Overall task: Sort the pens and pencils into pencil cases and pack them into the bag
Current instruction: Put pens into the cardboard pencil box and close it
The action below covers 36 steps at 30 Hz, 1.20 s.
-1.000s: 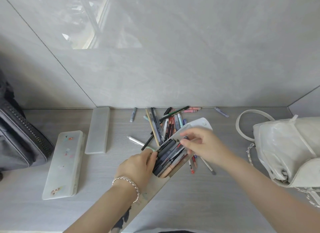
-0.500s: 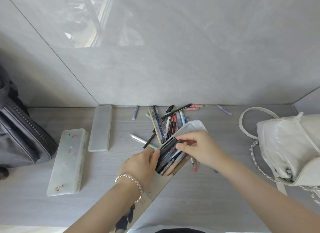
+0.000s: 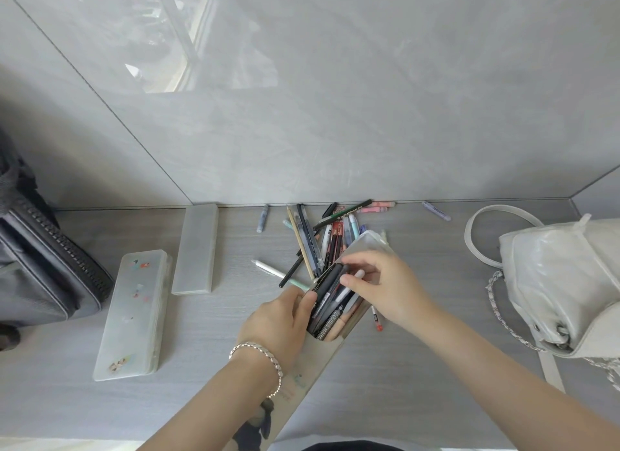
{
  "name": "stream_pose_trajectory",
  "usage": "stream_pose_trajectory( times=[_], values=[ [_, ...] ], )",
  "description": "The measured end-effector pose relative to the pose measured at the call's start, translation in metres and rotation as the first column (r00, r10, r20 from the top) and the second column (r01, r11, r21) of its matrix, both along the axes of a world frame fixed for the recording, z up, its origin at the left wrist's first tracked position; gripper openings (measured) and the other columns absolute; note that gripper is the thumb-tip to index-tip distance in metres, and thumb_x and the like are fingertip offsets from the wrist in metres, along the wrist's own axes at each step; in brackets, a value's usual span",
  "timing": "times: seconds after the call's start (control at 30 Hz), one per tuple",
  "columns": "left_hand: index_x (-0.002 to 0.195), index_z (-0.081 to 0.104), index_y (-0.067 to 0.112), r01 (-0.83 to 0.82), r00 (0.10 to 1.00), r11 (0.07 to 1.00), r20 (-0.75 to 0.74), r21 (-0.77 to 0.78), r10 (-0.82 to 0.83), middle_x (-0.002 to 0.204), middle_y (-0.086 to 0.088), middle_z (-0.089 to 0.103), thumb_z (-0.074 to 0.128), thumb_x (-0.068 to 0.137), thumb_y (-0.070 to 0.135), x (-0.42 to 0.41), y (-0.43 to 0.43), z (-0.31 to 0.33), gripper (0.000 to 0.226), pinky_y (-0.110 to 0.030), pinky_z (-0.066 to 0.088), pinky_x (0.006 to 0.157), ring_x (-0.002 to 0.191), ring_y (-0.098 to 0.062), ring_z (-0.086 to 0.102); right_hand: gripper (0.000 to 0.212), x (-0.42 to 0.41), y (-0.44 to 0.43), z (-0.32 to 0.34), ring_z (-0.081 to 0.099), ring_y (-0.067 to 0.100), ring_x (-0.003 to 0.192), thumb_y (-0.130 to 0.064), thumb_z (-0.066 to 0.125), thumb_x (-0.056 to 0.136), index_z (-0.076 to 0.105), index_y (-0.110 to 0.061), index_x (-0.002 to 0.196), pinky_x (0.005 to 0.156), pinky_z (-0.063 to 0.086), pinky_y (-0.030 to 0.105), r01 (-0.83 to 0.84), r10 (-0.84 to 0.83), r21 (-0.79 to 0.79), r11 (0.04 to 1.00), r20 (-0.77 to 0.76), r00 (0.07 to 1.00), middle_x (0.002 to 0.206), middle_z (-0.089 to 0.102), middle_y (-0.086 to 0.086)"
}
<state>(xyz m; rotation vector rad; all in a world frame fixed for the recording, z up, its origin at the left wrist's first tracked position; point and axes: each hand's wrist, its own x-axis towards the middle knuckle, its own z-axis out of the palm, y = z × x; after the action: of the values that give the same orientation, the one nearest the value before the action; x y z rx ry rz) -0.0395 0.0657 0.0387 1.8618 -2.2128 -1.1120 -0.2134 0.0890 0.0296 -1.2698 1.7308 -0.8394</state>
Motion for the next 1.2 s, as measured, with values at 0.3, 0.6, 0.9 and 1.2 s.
stream_pose_trajectory(
  times=[0.3,0.6,0.9,1.2],
  values=[
    [0.092,0.055,0.016,-0.062,0.994,0.995,-0.082,0.073,0.067,0.075,-0.005,0.061,0.040,0.091,0.049,-0.012,-0.007,0.003,0.037,-0.028,0.042,0.065,0.075,-0.021,0.056,0.041,0.015,0.017,-0.010,0.041,0.004,0.106,-0.038,0.073,0.073,0.054,-0.025,0.107,0.092,0.028,0.006,0.529,-0.565,-0.339,0.778,-0.010,0.825,0.106,0.046,-0.018],
    [0.112,0.053,0.019,0.162,0.984,0.987,-0.073,-0.008,-0.162,0.071,0.009,0.055,0.036,0.094,0.046,-0.021,-0.016,0.008,0.037,-0.024,0.038,0.068,0.077,-0.016,0.053,0.062,0.013,0.002,-0.001,0.069,0.022,0.081,-0.030,0.073,0.062,0.061,-0.001,0.114,0.055,0.055,0.024,0.420,-0.561,0.416,0.807,0.761,0.324,0.105,0.068,0.017],
    [0.145,-0.009,0.029,0.322,0.928,0.946,0.210,-0.037,-0.308,0.142,0.009,0.031,0.064,0.053,0.075,-0.008,-0.009,0.013,0.126,-0.030,0.041,0.098,0.125,-0.013,0.042,0.043,0.010,-0.005,0.000,0.069,0.028,0.091,-0.019,0.079,0.067,0.067,-0.005,0.106,0.081,0.056,0.043,0.581,-0.707,0.489,0.650,0.670,0.227,0.102,0.071,0.012],
    [0.132,0.025,0.032,0.088,0.985,0.995,0.150,-0.050,-0.080,0.116,0.012,0.037,0.071,0.062,0.043,0.037,-0.003,-0.013,0.085,-0.025,0.037,0.085,0.107,-0.016,0.032,0.043,-0.007,-0.006,0.002,0.070,0.025,0.089,-0.021,0.079,0.070,0.066,-0.008,0.109,0.073,0.059,0.039,0.709,-0.730,0.460,0.534,0.674,0.113,0.103,0.072,0.008]
  ],
)
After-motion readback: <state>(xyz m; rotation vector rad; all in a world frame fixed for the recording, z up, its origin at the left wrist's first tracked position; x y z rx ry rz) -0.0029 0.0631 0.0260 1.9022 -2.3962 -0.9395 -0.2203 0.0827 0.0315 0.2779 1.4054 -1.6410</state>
